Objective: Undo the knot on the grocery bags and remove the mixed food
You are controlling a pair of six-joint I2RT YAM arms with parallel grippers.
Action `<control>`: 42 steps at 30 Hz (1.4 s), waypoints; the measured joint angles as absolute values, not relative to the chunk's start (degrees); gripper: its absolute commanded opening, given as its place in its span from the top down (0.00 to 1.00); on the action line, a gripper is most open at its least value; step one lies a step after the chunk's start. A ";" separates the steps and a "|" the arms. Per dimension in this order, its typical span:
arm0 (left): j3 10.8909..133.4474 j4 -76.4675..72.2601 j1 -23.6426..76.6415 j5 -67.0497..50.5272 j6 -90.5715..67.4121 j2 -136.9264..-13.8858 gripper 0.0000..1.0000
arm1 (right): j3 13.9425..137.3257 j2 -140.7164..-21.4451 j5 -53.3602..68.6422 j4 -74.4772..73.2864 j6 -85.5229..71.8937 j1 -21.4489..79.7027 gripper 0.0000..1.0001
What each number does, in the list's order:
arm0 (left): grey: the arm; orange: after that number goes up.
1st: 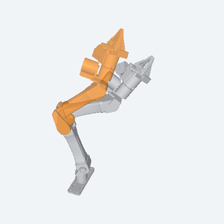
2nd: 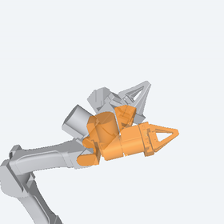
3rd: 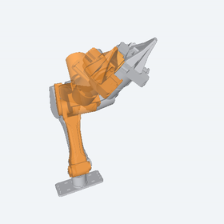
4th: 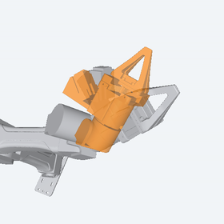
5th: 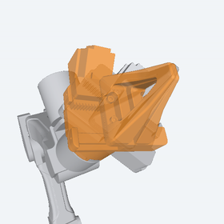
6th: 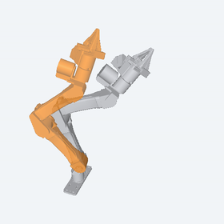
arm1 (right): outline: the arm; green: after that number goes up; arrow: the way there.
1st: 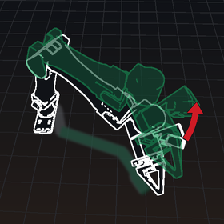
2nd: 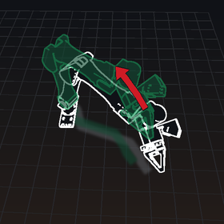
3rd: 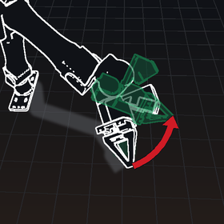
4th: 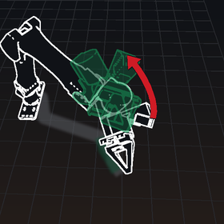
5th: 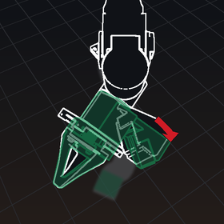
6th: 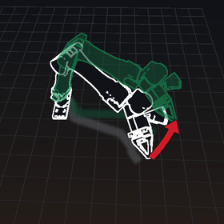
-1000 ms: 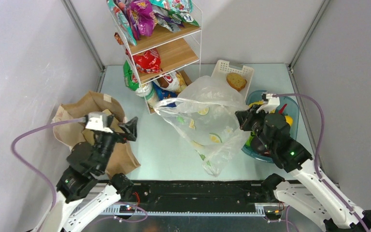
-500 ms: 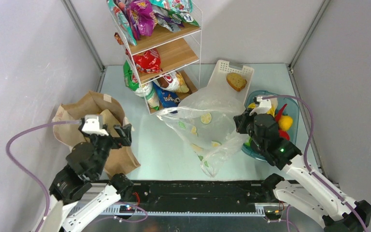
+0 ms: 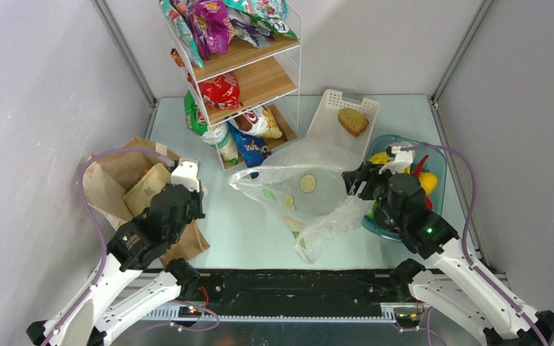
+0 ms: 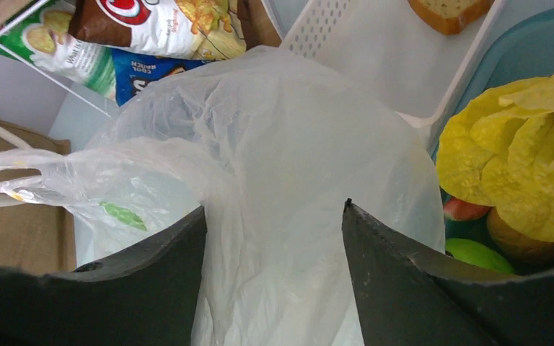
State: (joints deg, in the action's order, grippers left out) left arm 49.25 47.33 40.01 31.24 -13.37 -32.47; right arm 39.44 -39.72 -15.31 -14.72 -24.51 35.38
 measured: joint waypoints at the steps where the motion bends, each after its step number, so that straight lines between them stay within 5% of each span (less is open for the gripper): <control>1: 49.25 47.59 40.01 30.61 -13.28 -32.73 0.98 | 39.44 -39.09 -15.14 -14.74 -24.38 35.38 0.22; 6: 49.93 48.27 40.36 24.67 -13.63 -34.09 1.00 | 39.44 -35.53 -14.50 -15.79 -23.90 35.16 0.07; 13: 50.92 42.04 43.77 10.13 -20.27 -37.63 1.00 | 39.44 -31.44 -14.59 -17.78 -23.22 35.11 0.03; 22: 51.03 19.75 59.20 7.29 -29.10 -49.06 0.98 | 39.44 -30.74 -14.52 -20.47 -22.17 34.81 0.01; 26: 52.05 13.13 61.60 5.52 -30.37 -54.30 0.42 | 39.57 -31.40 -13.50 -22.04 -22.13 34.76 0.01; 30: 55.05 11.55 61.98 5.28 -29.63 -54.37 0.10 | 40.40 -32.62 -11.20 -23.44 -21.93 34.87 0.01; 36: 60.47 20.51 60.58 11.38 -23.09 -47.86 0.00 | 42.15 -33.23 -7.92 -23.64 -22.28 38.11 0.01; 42: 63.51 32.42 43.40 15.09 -16.99 -42.59 0.00 | 48.51 -39.35 -9.87 -22.11 -21.71 50.09 0.01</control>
